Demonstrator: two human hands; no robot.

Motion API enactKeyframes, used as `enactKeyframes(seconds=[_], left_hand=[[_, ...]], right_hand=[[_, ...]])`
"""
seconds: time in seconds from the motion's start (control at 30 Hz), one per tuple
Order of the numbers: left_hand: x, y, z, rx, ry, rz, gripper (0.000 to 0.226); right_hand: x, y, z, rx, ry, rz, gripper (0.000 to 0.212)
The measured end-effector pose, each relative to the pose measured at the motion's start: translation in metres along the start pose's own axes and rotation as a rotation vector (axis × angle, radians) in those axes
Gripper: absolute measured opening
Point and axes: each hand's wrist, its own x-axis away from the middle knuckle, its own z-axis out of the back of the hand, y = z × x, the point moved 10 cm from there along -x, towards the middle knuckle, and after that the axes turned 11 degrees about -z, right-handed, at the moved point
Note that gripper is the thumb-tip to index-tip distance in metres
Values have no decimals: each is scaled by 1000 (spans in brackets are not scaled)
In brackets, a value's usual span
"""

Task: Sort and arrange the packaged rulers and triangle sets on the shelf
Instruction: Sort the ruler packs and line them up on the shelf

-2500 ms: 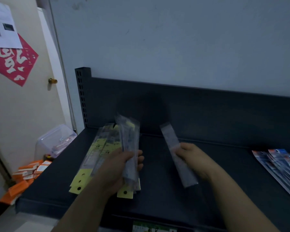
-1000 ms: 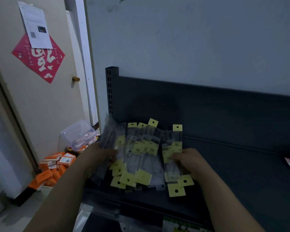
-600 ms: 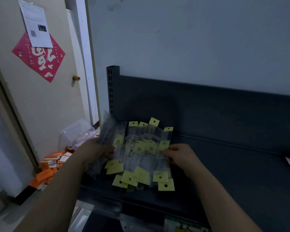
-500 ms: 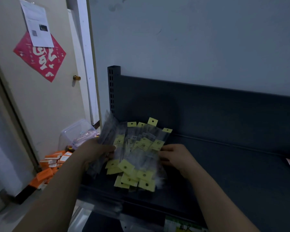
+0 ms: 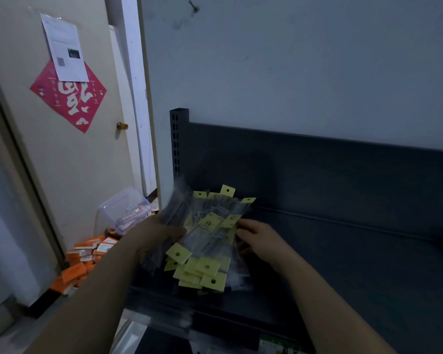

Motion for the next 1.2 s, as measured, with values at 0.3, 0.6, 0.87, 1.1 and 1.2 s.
enactKeyframes(seconds=[0.3, 0.6, 0.87, 1.1, 1.2], left_hand=[[13, -3, 9, 269, 43, -3, 10], [18, -10, 12, 300, 26, 21, 19], [16, -15, 31, 255, 70, 12, 26], [27, 6, 29, 344, 104, -77, 25], [28, 26, 9, 635, 36, -101, 37]], right_hand=[[10, -4, 22, 204, 217, 7, 34], [22, -8, 16, 174, 191, -29, 32], [27, -3, 18, 104, 234, -47, 32], [30, -2, 25, 46, 320, 1, 32], [38, -15, 33, 1, 346, 78, 16]])
